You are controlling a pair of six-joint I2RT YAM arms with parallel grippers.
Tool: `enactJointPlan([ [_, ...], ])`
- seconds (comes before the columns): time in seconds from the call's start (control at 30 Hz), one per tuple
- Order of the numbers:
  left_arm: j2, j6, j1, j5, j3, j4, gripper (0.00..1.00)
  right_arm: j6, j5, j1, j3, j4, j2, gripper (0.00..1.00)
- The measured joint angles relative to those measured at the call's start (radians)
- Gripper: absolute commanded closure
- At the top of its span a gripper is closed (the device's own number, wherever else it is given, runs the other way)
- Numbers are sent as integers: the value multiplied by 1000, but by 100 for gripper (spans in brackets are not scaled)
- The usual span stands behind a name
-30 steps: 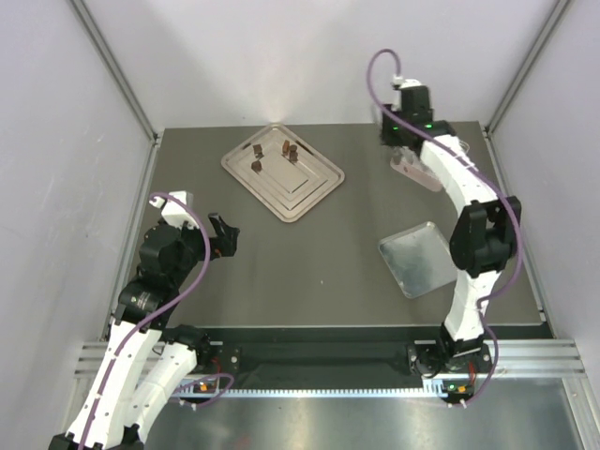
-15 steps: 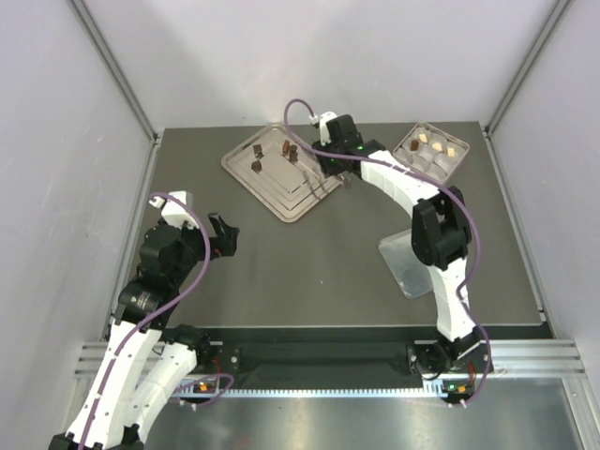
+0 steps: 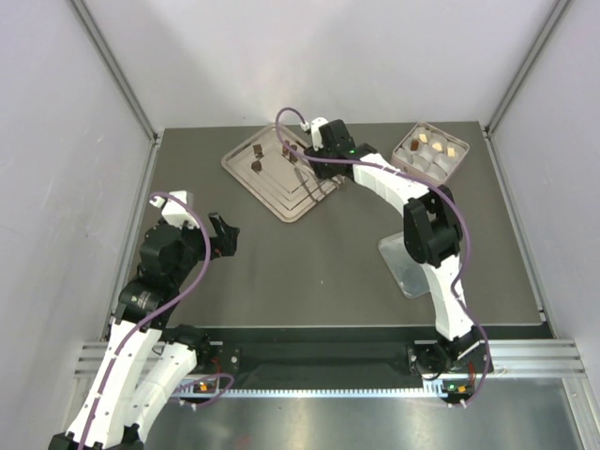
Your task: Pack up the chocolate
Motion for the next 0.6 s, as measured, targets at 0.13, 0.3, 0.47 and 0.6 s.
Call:
enactJointPlan([
  [0.13, 0, 0, 0, 0, 0, 0, 1, 1, -14, 0, 24, 10, 28, 50],
  [0.3, 0, 0, 0, 1, 0, 0, 1, 10, -33, 0, 60, 13, 77, 50],
  [0.47, 0, 0, 0, 7, 0, 0, 1, 27, -58, 0, 94, 14, 120, 50],
  [0.6, 0, 0, 0, 8, 0, 0, 1, 39, -73, 0, 113, 13, 139, 52],
])
